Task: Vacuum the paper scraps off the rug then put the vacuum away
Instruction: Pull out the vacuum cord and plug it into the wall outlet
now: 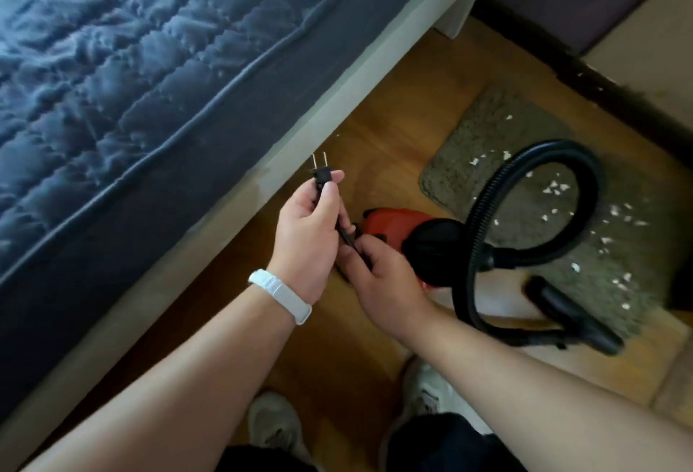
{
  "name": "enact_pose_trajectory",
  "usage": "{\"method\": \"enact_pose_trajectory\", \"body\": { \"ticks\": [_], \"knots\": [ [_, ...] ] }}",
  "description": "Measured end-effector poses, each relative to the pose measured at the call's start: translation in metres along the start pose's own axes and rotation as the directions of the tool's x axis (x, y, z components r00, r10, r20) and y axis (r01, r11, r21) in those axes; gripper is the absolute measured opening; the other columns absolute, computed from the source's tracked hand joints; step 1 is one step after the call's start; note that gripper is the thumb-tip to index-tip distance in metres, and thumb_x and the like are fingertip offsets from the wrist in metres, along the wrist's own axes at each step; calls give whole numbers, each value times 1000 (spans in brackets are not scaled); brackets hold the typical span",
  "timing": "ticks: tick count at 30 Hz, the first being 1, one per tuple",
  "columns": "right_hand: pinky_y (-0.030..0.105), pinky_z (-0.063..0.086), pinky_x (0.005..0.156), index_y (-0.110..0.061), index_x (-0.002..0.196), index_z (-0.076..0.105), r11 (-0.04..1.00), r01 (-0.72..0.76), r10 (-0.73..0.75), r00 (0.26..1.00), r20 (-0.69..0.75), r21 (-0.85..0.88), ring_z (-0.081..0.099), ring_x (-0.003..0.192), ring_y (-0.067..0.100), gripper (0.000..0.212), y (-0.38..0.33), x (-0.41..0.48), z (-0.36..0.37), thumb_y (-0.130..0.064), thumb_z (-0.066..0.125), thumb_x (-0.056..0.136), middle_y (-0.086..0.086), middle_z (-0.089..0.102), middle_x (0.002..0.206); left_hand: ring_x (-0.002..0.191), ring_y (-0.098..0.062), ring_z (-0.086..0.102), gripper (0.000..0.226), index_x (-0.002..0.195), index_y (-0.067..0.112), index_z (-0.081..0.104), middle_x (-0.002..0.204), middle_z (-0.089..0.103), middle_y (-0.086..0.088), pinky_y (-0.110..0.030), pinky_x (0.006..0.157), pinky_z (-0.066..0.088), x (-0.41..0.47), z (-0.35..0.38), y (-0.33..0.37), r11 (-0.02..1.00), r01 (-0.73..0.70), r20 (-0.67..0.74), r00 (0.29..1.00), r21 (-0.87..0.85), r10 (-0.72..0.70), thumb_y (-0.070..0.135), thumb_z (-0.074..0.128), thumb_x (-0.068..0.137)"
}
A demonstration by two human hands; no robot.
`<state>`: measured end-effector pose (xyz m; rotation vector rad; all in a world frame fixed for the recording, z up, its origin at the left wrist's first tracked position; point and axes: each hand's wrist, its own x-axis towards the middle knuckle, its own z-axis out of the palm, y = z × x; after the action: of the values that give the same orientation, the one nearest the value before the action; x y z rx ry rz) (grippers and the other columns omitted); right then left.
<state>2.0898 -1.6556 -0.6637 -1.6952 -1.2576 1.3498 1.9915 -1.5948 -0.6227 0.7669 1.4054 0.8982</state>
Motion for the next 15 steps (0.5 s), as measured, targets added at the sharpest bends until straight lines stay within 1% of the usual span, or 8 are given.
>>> {"method": "enact_pose_trajectory", "body": {
  "ticks": [3, 7, 8, 10, 11, 12, 14, 15],
  "knots": [
    [24, 34, 53, -34, 69, 48, 999, -32, 32, 998, -61, 3, 48, 53, 3, 34, -52, -36, -29, -26, 54, 102, -21, 55, 58, 63, -15, 54, 22, 113, 22, 66, 64, 54, 2, -29, 68, 49, -36, 20, 53, 999, 38, 37, 999, 10, -38, 23, 46, 104],
    [40, 44, 57, -30, 75, 54, 994, -80, 87, 991, -103, 74, 53, 57, 4, 27, -116, -69, -66, -31, 51, 102, -17, 58, 62, 62, -16, 54, 20, 113, 21, 65, 67, 57, 0, -25, 57, 48, -72, 49, 124, 997, 79, 77, 994, 11, -79, 25, 48, 103],
    [39, 45, 58, -30, 76, 54, 992, -87, 98, 988, -116, 96, 54, 58, 5, 26, -132, -75, -75, -31, 50, 102, -16, 59, 62, 62, -16, 55, 18, 112, 21, 64, 69, 59, 0, -25, 54, 46, -80, 57, 141, 996, 84, 86, 993, 18, -85, 25, 49, 102],
    [33, 44, 57, -31, 78, 54, 986, -88, 107, 985, -137, 141, 55, 58, 4, 26, -161, -83, -94, -31, 49, 103, -17, 61, 64, 61, -16, 55, 15, 107, 18, 64, 71, 62, -1, -26, 53, 46, -91, 73, 174, 996, 81, 104, 991, 34, -84, 25, 52, 101],
    [34, 46, 58, -30, 79, 56, 981, -86, 112, 983, -143, 171, 57, 59, 5, 25, -175, -85, -103, -32, 49, 103, -16, 63, 67, 61, -17, 55, 15, 106, 17, 65, 72, 63, -2, -27, 54, 47, -96, 80, 190, 996, 69, 113, 991, 48, -74, 24, 53, 101],
    [38, 49, 59, -28, 81, 58, 975, -83, 115, 983, -146, 207, 60, 62, 9, 24, -189, -88, -112, -34, 48, 103, -11, 66, 70, 61, -17, 55, 15, 105, 16, 65, 72, 63, -2, -28, 55, 47, -101, 88, 206, 997, 52, 124, 990, 65, -60, 24, 53, 101],
    [48, 53, 65, -25, 85, 61, 953, -71, 119, 982, -147, 293, 66, 71, 22, 24, -219, -92, -129, -39, 49, 101, 1, 70, 78, 61, -18, 53, 14, 104, 14, 66, 72, 62, -3, -29, 53, 46, -111, 103, 240, 996, 13, 142, 990, 91, -26, 22, 55, 100],
    [49, 53, 64, -24, 86, 62, 943, -68, 122, 981, -148, 325, 66, 71, 25, 25, -234, -93, -140, -40, 50, 101, 4, 70, 78, 60, -18, 53, 13, 103, 13, 66, 71, 61, -3, -30, 53, 46, -116, 111, 257, 995, -6, 145, 989, 98, -9, 20, 56, 100]
  ]
}}
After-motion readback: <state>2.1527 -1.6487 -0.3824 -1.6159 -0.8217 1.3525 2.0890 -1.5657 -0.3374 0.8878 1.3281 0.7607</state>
